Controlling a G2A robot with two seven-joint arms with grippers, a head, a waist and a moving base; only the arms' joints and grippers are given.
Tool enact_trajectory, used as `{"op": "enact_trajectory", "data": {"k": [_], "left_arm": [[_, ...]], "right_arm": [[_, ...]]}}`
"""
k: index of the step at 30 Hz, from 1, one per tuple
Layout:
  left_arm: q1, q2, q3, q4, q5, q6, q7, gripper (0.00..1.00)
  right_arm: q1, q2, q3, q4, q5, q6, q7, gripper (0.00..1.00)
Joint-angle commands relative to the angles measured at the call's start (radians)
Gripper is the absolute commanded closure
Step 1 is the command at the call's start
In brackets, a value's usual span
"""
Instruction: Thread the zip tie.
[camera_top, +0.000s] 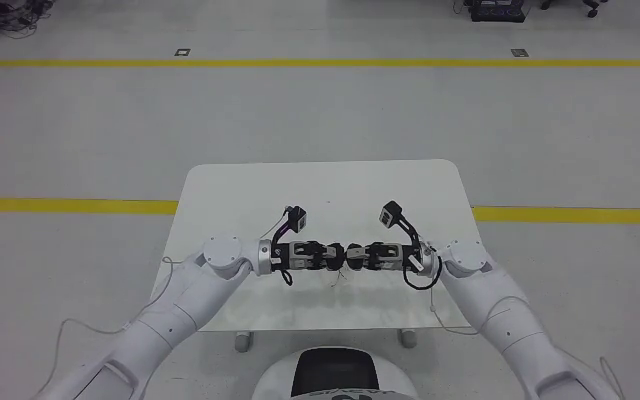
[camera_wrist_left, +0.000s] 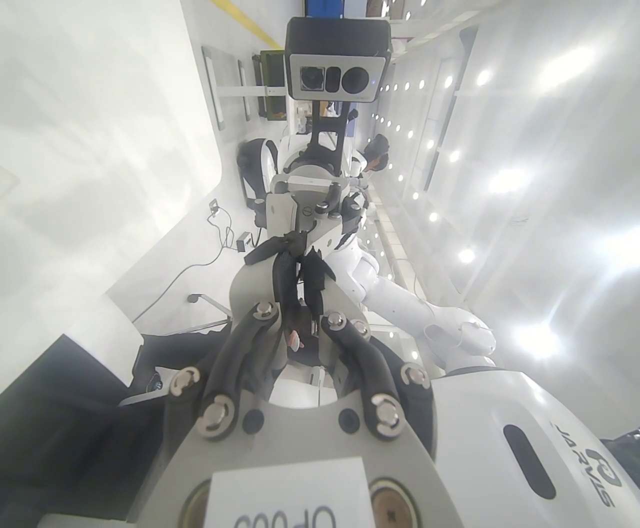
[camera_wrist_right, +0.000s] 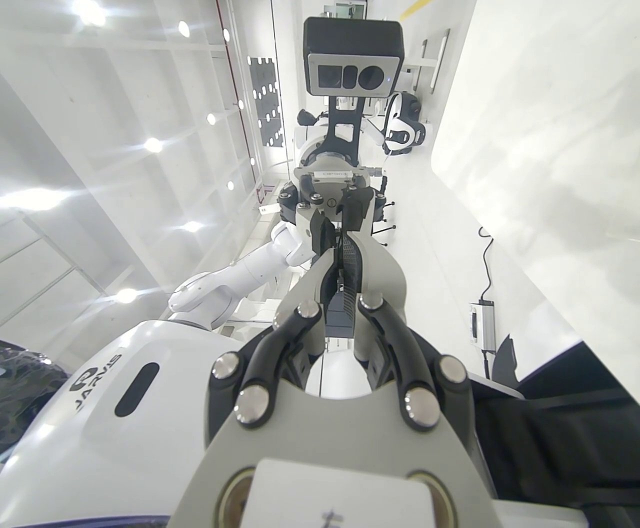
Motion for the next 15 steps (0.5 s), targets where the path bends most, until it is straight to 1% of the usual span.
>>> {"op": "enact_trajectory", "data": {"k": [1,6,7,8,9,12,15], "left_arm": [[-0.001,0.0,0.0,0.001,0.0,0.0,-0.001,1.0],[-0.001,-0.001,0.001,0.002,0.001,-0.001,-0.003,1.0],[-0.001,-0.001,0.001,0.003,0.001,-0.001,-0.003,1.0],[-0.001,-0.001,0.001,0.003,0.001,-0.001,-0.002,1.0],[-0.001,-0.001,0.0,0.003,0.002,-0.003,0.0,1.0],[0.001,0.0,-0.005,0.004,0.005,-0.011,0.008,1.0],[0.002,0.002,-0.01,0.003,0.018,-0.031,0.018,1.0]], "right_arm": [[0.0,0.0,-0.001,0.0,0.001,0.0,-0.002,1.0],[0.0,0.001,-0.002,0.001,0.005,0.0,-0.004,1.0],[-0.001,0.001,-0.001,0.002,0.006,0.001,-0.007,0.81],[-0.001,0.001,-0.001,0.003,0.009,0.002,-0.009,0.55],[-0.002,0.001,0.001,0.004,0.013,0.003,-0.011,0.0],[-0.007,0.004,0.014,0.005,0.024,0.003,-0.016,0.0],[-0.018,0.011,0.033,-0.004,0.015,-0.001,-0.03,0.0]]}}
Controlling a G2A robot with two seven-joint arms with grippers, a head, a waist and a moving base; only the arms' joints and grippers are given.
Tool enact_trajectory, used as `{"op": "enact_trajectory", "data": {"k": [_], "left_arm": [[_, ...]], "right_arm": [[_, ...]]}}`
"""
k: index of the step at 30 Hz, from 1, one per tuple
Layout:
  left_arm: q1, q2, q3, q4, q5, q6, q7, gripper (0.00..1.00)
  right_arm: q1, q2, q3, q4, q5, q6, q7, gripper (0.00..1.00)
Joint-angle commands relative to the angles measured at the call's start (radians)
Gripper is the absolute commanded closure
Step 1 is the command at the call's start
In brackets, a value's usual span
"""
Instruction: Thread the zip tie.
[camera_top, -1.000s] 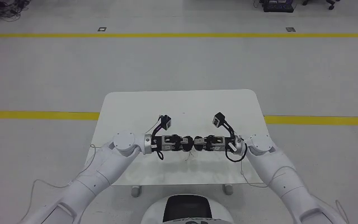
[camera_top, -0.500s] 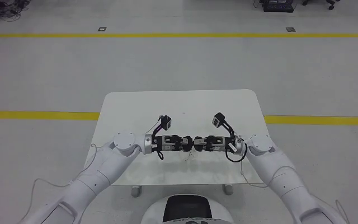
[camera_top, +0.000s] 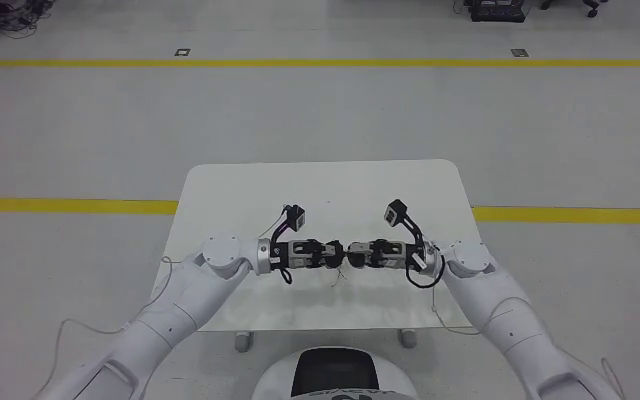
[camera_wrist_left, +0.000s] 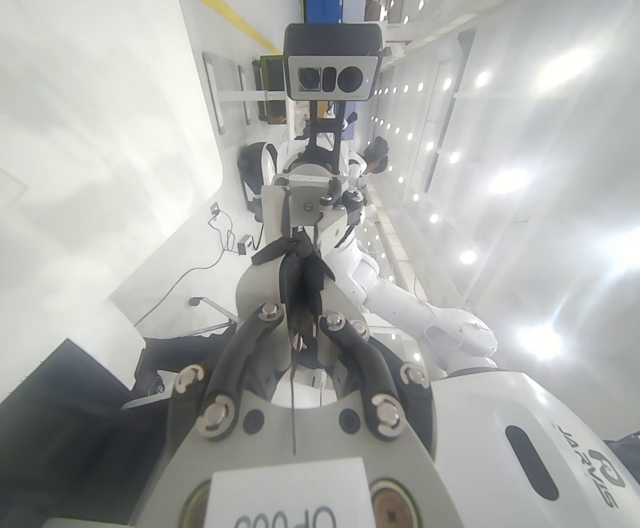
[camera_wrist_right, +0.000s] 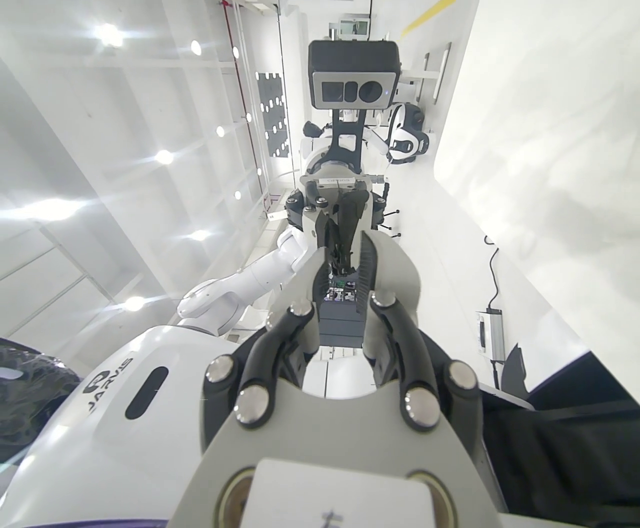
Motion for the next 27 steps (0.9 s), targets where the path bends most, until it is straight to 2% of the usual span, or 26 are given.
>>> {"op": "enact_trajectory", "data": {"k": [1,4,6,13,16,19,21,25,27], "left_arm": [[0.002,0.001,-0.003,-0.001,0.012,-0.015,0.009,1.0],[0.004,0.003,-0.009,-0.002,0.022,-0.034,0.013,1.0],[-0.004,0.005,-0.006,-0.031,0.086,-0.038,0.042,1.0],[-0.003,0.005,-0.005,-0.031,0.09,-0.038,0.047,1.0],[0.007,0.005,-0.004,-0.028,0.133,-0.077,0.089,1.0],[0.02,0.01,-0.034,-0.031,0.163,-0.08,0.113,1.0],[0.038,0.016,-0.07,-0.043,0.187,-0.08,0.121,1.0],[0.077,0.027,-0.147,-0.066,0.205,-0.08,0.089,1.0],[0.099,0.03,-0.189,-0.091,0.188,-0.08,0.063,1.0]], "right_arm": [[-0.011,0.005,0.014,-0.01,-0.002,-0.002,-0.009,0.0],[-0.03,0.012,0.039,-0.03,-0.002,-0.005,-0.02,0.0],[-0.03,0.012,0.039,-0.03,-0.002,-0.005,-0.02,0.0],[-0.03,0.012,0.039,-0.03,-0.002,-0.005,-0.02,0.0],[-0.03,0.012,0.039,-0.03,-0.002,-0.005,-0.02,0.0],[-0.03,0.012,0.039,-0.03,-0.002,-0.005,-0.02,0.0],[-0.03,0.012,0.039,-0.03,-0.002,-0.005,-0.02,0.0],[-0.03,0.012,0.039,-0.03,-0.002,-0.005,-0.02,0.0],[-0.03,0.012,0.039,-0.03,-0.002,-0.005,-0.02,0.0]]}}
